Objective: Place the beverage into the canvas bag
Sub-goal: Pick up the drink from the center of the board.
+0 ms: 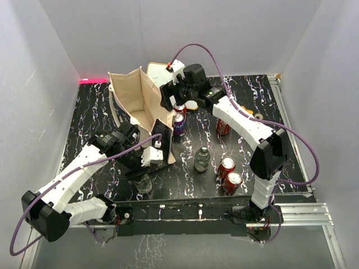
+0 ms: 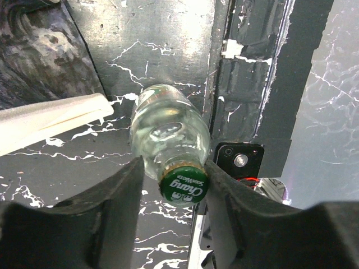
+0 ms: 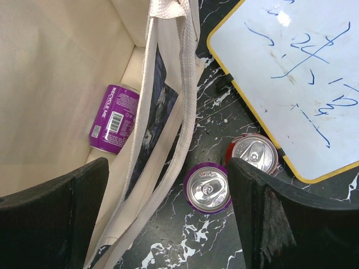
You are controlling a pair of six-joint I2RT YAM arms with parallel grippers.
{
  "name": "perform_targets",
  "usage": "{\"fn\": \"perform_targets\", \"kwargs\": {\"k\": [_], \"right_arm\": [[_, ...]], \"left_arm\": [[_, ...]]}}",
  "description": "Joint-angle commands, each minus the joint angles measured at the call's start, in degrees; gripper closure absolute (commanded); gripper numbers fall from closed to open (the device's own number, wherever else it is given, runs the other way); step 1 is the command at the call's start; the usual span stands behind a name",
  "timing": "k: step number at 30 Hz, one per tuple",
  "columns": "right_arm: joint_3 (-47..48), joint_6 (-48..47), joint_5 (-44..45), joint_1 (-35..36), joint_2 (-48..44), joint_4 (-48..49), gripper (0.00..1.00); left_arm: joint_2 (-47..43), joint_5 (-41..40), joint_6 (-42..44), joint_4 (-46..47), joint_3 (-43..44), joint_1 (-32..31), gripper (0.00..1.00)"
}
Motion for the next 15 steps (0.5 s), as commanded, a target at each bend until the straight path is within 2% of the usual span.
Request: {"fn": "perform_targets", "kwargs": {"k": [1, 12, 15], "right_arm": [[-0.1, -0.1, 0.4, 0.3, -3.3, 3.0, 0.10], [-0.6, -0.1, 0.5, 0.5, -3.3, 3.1, 0.10], [-0.8, -0.1, 0.4, 0.6, -3.3, 3.1, 0.10]], "left_arm": [[-0.7, 1.4, -0.5, -1.1, 0.7, -0.2, 0.69], [-1.3, 1.9, -0.7, -1.6, 1.8, -0.2, 0.90], [-1.3, 2.1, -0.9, -1.5, 1.8, -0.1, 0.91]]}}
